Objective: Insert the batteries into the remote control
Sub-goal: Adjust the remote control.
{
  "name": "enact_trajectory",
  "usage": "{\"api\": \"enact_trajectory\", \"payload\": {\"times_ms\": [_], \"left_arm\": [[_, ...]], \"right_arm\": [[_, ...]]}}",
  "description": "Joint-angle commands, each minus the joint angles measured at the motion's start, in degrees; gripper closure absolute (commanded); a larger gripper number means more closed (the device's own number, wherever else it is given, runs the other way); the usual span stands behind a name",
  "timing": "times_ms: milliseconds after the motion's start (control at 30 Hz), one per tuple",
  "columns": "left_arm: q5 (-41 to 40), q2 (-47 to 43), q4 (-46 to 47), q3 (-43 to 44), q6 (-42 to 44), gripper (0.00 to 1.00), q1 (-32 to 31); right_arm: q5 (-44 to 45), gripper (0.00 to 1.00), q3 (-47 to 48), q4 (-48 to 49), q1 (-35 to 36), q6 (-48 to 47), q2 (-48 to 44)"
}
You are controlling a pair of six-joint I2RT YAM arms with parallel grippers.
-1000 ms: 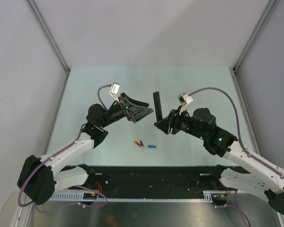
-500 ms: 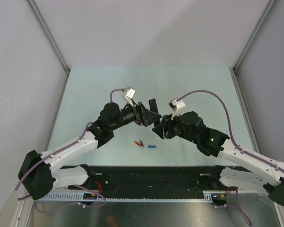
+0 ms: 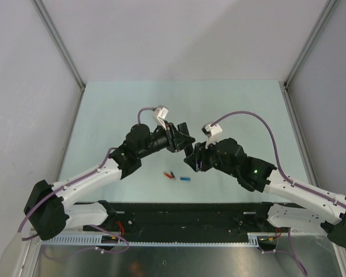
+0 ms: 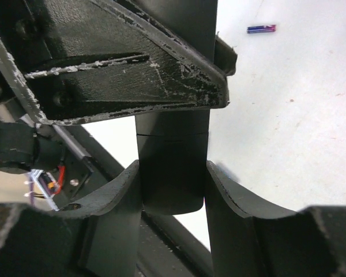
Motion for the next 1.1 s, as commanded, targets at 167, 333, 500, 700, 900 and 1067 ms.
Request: {"api": "enact_trajectory", "payload": {"times_ms": [167,333,500,700,900,1067], "left_arm": [[-0.7,0.1,0.6,1.7,1.3,1.00,-0.6],[-3.4,-2.3,0.6,0.4,1.5,1.00,0.3],[-2.3,-5.8,6.4,-3.9,-2.9,1.00,5.3],[-5.0,-9.9,20.9,-13.2,-11.1,1.00,7.1],[-14.9,-14.7,31.8,-21.9,-8.9,1.00,3.7],[-20.4,-17.3,33.0,-24.8,-8.3,1.00,2.6]], "right_arm": [[3.4,0.34,2.7,0.2,0.8,-0.3,-1.3],[2.9,0.00,2.7,0.2,0.6,0.7,-4.0],[0.9,0.00,1.8,-0.5,-1.2,2.9,-6.8],[-5.9,0.00,-5.0,9.7,-7.9,13.4,-9.3],[-18.9,0.00,-13.5,26.6,-16.0,26.7,-6.2],[-24.8,0.00,-13.7,35.4,-16.8,29.2,-0.5]]}}
